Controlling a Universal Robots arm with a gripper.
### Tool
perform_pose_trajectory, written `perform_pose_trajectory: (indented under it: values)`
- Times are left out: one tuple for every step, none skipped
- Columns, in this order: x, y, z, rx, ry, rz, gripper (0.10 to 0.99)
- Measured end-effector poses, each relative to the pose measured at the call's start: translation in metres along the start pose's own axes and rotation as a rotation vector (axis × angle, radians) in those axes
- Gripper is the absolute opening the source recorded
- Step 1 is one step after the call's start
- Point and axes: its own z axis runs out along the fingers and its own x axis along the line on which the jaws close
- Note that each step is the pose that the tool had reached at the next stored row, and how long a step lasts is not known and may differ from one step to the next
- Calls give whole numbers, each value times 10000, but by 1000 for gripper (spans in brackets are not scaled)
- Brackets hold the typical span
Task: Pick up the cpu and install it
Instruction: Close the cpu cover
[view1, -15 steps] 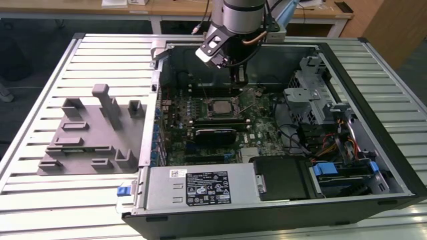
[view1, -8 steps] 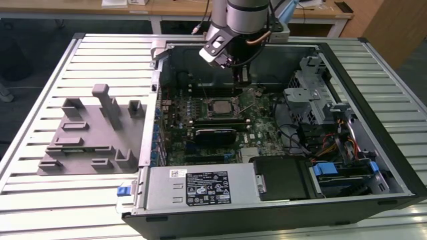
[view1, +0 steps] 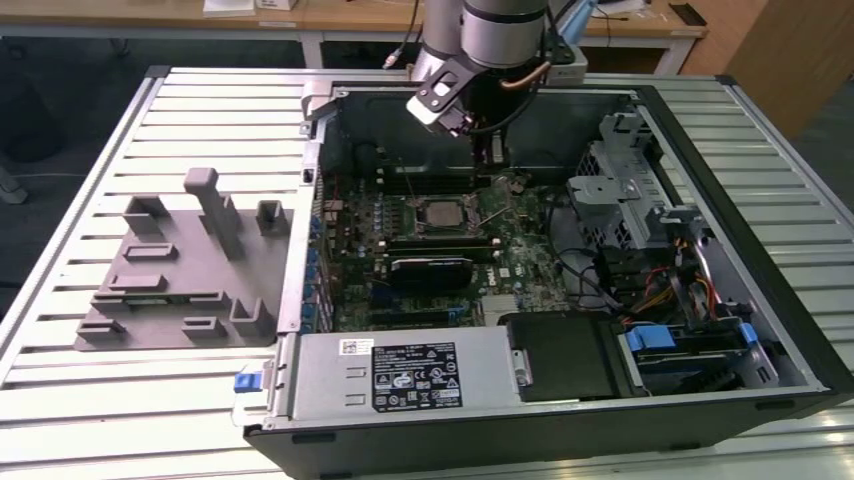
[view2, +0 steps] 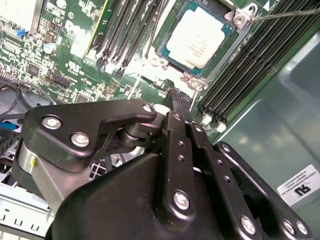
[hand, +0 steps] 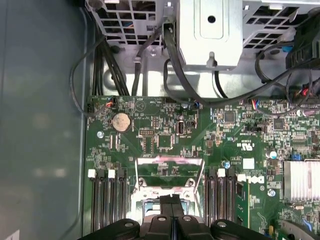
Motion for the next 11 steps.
perform_pose_trajectory:
  values:
    - [0, 11, 0, 1, 0, 0, 106]
    - [0, 22, 1, 0, 0, 0, 106]
    - [0, 35, 2, 0, 0, 0, 106]
    - [0, 48, 2, 0, 0, 0, 106]
    - [0, 62, 3, 0, 0, 0, 106]
    - [0, 76, 3, 0, -1, 0, 106]
    - [0, 89, 4, 0, 0, 1, 106]
    - [0, 103, 5, 0, 0, 0, 106]
    - [0, 116, 6, 0, 0, -1, 106]
    - [0, 130, 6, 0, 0, -1, 106]
    - [0, 143, 7, 0, 0, 0, 106]
